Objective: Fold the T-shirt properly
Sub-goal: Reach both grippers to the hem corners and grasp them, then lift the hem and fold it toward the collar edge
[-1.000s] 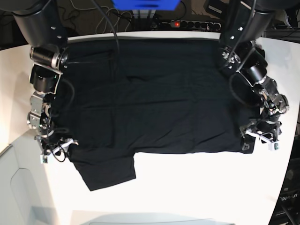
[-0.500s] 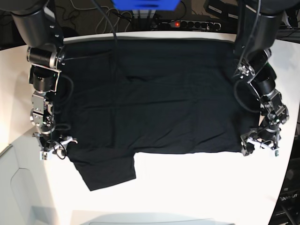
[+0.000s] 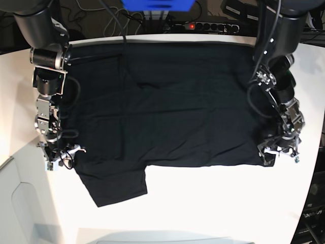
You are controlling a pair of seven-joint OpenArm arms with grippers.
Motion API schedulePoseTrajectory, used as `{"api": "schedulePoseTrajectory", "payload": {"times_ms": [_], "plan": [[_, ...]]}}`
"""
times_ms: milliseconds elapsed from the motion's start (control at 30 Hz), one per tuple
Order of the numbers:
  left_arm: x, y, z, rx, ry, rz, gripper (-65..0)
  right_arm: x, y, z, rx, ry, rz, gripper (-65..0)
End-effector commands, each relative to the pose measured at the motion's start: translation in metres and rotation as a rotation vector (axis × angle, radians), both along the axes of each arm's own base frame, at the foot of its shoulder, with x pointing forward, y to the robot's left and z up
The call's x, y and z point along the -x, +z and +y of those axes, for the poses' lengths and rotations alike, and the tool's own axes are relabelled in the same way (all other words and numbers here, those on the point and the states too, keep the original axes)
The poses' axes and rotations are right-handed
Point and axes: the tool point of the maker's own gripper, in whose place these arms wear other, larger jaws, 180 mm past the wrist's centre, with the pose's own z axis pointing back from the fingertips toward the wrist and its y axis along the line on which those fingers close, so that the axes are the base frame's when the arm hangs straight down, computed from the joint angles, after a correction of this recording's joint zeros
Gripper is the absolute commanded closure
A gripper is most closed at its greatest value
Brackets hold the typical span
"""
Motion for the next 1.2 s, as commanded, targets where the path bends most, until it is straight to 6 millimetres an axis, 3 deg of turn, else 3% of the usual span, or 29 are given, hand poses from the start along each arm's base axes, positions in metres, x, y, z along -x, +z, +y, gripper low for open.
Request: {"api": "schedulePoseTrajectory", "payload": {"times_ms": [0,167,400,700,767,967,1167], "plan": [[-0.016,0.022,0.005,-0.042,-0.016,-0.054,-54.8,0.013,-0.02,0.003,0.008,0.019,0.11,-26.9],[-0.019,0.012,-0.005,-0.076,-0.066,-0.037,-54.8,0.014,-0.02,0.003,0.008,0.019,0.112,-26.9],[-0.012,0.01,0.018,-0.121,0.045,-0.004,-54.8,0.014,-0.02,0.003,0.008,0.019,0.112,-26.9],[-0.019,0.017,0.017,-0.117,0.044,-0.019,-54.1,0.014,-0.02,0.002,0.01,0.019,0.112,-26.9],[-0.02,0.017,0.016,-0.115,0.043,-0.019,-50.3,0.014,-0.021,0.002,0.01,0.019,0.114,-26.9],[-0.02,0.016,0.014,-0.11,0.042,-0.021,-26.5,0.014,-0.021,0.002,0.01,0.019,0.114,-26.9],[-0.02,0.016,0.015,-0.115,0.04,-0.019,-25.2,0.014,-0.021,0.001,0.011,0.019,0.115,-26.9]]}}
